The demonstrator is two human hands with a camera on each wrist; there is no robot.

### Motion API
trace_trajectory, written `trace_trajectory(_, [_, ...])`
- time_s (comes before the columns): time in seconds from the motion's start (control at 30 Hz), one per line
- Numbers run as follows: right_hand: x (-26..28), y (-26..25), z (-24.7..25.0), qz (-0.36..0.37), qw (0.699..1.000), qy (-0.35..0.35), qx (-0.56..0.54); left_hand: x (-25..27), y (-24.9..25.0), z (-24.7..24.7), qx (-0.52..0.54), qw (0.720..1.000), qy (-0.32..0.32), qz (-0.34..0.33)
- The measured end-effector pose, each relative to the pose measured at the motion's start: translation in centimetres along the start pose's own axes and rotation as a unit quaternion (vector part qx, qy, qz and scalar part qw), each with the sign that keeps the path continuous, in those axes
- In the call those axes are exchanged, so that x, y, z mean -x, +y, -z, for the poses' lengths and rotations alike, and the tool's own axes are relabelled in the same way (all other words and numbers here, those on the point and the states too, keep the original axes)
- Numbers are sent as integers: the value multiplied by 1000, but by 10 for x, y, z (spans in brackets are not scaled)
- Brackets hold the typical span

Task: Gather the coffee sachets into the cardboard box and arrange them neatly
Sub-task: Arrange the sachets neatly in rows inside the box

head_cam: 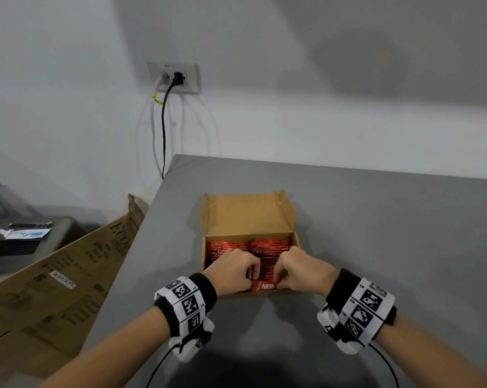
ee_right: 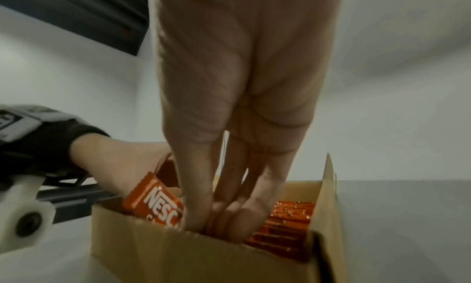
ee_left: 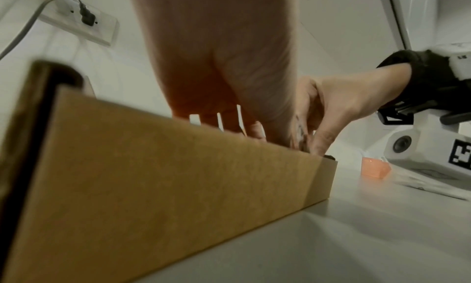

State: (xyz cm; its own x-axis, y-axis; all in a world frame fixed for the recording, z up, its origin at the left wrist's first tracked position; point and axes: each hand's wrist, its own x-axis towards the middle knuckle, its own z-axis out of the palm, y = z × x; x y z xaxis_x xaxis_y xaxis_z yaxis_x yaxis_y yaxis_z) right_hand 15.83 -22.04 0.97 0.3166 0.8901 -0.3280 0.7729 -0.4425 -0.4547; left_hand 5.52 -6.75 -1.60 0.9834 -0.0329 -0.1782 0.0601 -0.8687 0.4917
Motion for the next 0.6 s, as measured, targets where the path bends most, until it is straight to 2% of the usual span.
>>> trace_trajectory(0.17, [-9, -13, -2, -16, 997, -28, 76, 3, -1, 1, 29, 1000, 2, -7])
trace_trajectory(0.27, [-14, -19, -2, -16, 994, -32, 105, 5, 0, 7, 84, 996, 15, -8])
trace_trajectory(0.33, [-16, -22, -3, -15, 993, -36, 116, 7, 2, 10, 116, 993, -4, -14])
trace_trajectory(0.47, [-15, -21, 1, -13, 993, -51, 105, 5, 8, 9, 128, 990, -38, -39])
trace_trajectory(0.6, [-7, -9, 14, -29, 997, -67, 33, 3, 9, 12, 120, 991, -41, -38])
